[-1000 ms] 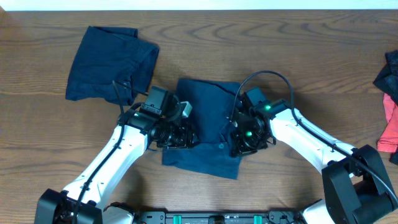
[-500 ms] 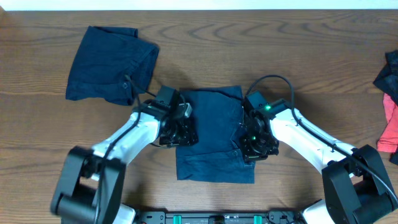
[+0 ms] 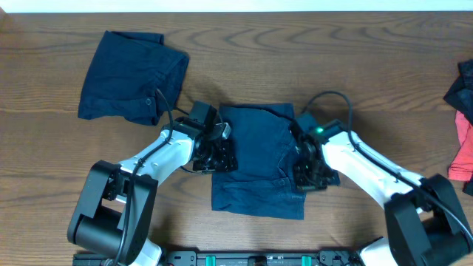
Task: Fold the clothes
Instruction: 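Press and square the folded shorts' sides with both grippers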
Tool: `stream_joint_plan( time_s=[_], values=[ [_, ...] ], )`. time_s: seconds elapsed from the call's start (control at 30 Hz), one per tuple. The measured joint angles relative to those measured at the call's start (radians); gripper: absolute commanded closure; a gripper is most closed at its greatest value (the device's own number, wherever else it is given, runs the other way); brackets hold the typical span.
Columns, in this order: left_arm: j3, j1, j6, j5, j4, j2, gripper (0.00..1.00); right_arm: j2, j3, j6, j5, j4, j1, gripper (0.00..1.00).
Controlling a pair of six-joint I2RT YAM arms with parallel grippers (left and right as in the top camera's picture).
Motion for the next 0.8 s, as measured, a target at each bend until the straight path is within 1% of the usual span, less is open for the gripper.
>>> stream_joint_plan(
  time_s=[0.07, 0.17, 0.23, 0.27, 0.33, 0.43, 0.57, 0.6, 0.63, 0.67, 0.7, 0.8],
  values=[
    [0.002, 0.0, -0.001, 0.014, 0.002, 0.0, 0.46, -0.049, 0.0, -0.025, -0.037, 0.07, -0.004, 0.76],
    [0.004, 0.0, -0.004, 0.025, 0.002, 0.0, 0.45, -0.129, 0.0, -0.047, -0.071, 0.156, -0.005, 0.78],
    [0.004, 0.0, -0.004, 0.027, 0.003, 0.0, 0.45, -0.157, 0.001, -0.044, -0.087, 0.189, -0.005, 0.81],
    [0.004, 0.0, -0.004, 0.028, 0.003, 0.0, 0.44, -0.159, 0.001, -0.042, -0.092, 0.196, -0.005, 0.81],
    [0.004, 0.0, -0.005, 0.029, 0.003, 0.0, 0.42, -0.149, 0.001, -0.03, -0.1, 0.208, -0.005, 0.81],
    [0.005, 0.0, -0.005, 0.035, 0.005, 0.0, 0.4, -0.108, 0.001, -0.012, -0.108, 0.224, -0.005, 0.73],
    [0.005, 0.0, -0.005, 0.038, 0.005, 0.0, 0.38, -0.008, 0.001, 0.005, -0.121, 0.255, -0.005, 0.73],
    [0.005, 0.0, -0.005, 0.039, 0.005, 0.0, 0.37, 0.016, 0.001, 0.008, -0.129, 0.268, -0.004, 0.76],
    [0.005, 0.0, -0.005, 0.04, 0.005, 0.0, 0.36, 0.042, 0.001, 0.009, -0.137, 0.283, -0.002, 0.87],
    [0.006, 0.0, -0.005, 0.042, 0.005, 0.0, 0.36, 0.063, 0.001, 0.008, -0.147, 0.295, 0.003, 0.95],
    [0.006, 0.0, -0.005, 0.044, 0.005, 0.0, 0.36, 0.079, 0.001, 0.008, -0.153, 0.302, 0.007, 0.99],
    [0.006, 0.0, -0.005, 0.047, 0.005, 0.0, 0.35, 0.098, 0.001, 0.003, -0.171, 0.315, 0.01, 0.99]
  ],
)
